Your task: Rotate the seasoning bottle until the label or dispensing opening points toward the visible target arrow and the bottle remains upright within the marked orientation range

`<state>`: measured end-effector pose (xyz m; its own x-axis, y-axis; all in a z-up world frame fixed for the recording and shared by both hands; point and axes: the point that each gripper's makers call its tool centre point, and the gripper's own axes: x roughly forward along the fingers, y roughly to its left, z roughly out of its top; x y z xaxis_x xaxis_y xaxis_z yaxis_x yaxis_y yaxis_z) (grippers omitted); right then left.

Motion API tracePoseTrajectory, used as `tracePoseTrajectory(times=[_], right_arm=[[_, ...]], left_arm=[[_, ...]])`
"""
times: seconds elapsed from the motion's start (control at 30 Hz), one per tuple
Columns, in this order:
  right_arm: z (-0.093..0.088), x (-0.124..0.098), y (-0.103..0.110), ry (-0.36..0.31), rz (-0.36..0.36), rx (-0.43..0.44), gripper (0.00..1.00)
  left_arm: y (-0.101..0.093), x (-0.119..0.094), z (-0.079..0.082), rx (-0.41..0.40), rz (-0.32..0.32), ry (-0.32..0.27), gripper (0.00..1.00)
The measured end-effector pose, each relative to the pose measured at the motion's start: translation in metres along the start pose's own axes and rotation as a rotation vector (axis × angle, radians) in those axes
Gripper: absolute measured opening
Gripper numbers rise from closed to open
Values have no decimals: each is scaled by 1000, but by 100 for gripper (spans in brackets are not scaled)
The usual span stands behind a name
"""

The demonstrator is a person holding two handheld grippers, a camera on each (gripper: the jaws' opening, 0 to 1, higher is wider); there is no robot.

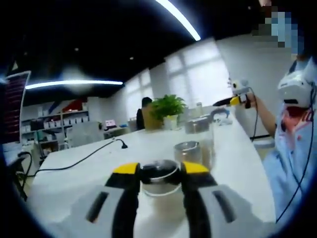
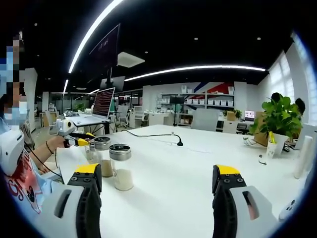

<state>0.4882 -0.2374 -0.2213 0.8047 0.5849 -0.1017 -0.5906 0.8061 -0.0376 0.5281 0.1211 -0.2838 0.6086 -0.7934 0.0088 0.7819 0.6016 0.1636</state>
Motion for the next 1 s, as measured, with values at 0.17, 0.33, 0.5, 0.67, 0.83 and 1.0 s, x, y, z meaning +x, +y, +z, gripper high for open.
tracePoseTrajectory(times=[0.17, 0.33, 0.5, 0.67, 0.83, 1.0], right_arm=[[3, 0, 3, -13, 9, -4, 96], [2, 0, 2, -10, 8, 1, 96], [2, 1, 2, -3, 6, 0, 96], [2, 2, 4, -3, 13, -1, 96], [2, 2, 5, 0, 8, -4, 96], [-1, 3, 4, 8, 15, 4, 96]], left_arm=[[-1, 1, 0, -13, -32, 2, 34], [0, 1, 0, -20, -74, -3, 34], [-1, 2, 0, -20, -113, -3, 34], [-2, 3, -1, -2, -124, 15, 34], [3, 1, -5, 5, -74, 68, 43], [5, -3, 1, -12, -20, 33, 60]])
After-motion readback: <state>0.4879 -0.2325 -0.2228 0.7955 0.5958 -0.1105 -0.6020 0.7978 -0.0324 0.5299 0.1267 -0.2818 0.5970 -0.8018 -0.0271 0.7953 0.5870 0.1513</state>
